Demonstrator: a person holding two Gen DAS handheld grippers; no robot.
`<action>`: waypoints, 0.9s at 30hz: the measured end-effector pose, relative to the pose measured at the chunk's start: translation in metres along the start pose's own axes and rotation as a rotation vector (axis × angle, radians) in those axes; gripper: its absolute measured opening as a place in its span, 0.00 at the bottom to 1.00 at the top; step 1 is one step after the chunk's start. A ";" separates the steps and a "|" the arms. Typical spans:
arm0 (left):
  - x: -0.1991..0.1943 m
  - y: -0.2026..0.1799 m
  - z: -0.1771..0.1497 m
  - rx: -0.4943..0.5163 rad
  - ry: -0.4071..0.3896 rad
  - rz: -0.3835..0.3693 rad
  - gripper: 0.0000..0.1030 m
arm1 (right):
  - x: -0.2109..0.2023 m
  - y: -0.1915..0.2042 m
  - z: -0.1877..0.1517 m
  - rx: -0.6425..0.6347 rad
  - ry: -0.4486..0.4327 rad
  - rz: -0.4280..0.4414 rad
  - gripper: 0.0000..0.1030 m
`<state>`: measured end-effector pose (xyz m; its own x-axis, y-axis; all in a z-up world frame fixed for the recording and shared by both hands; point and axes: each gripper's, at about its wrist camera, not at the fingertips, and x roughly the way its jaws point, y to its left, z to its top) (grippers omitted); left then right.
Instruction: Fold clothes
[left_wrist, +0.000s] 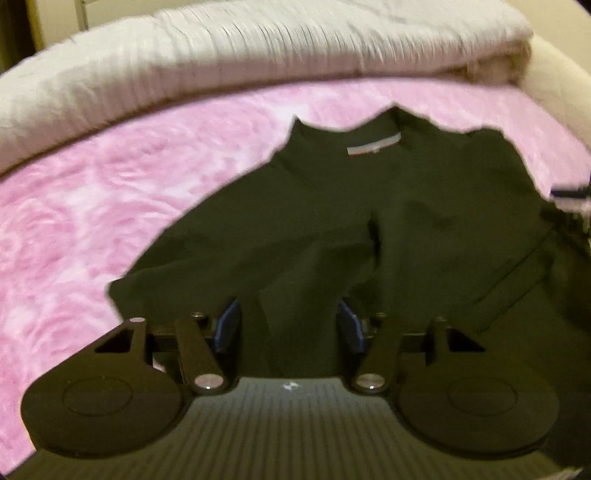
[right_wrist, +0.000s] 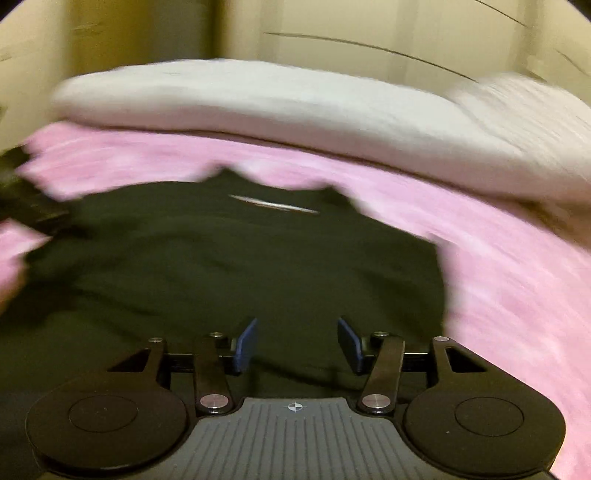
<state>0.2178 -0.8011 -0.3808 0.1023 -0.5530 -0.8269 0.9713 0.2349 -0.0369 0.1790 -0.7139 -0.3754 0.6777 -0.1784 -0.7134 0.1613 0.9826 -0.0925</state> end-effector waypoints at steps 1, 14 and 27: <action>0.008 -0.001 0.002 0.009 0.022 -0.011 0.44 | 0.007 -0.015 0.004 0.014 0.002 -0.017 0.51; -0.019 -0.013 -0.006 -0.062 -0.042 0.098 0.11 | 0.078 -0.120 0.042 0.133 0.033 -0.117 0.51; -0.009 0.009 -0.016 -0.123 0.003 0.105 0.29 | 0.013 -0.101 -0.003 0.090 0.071 0.037 0.51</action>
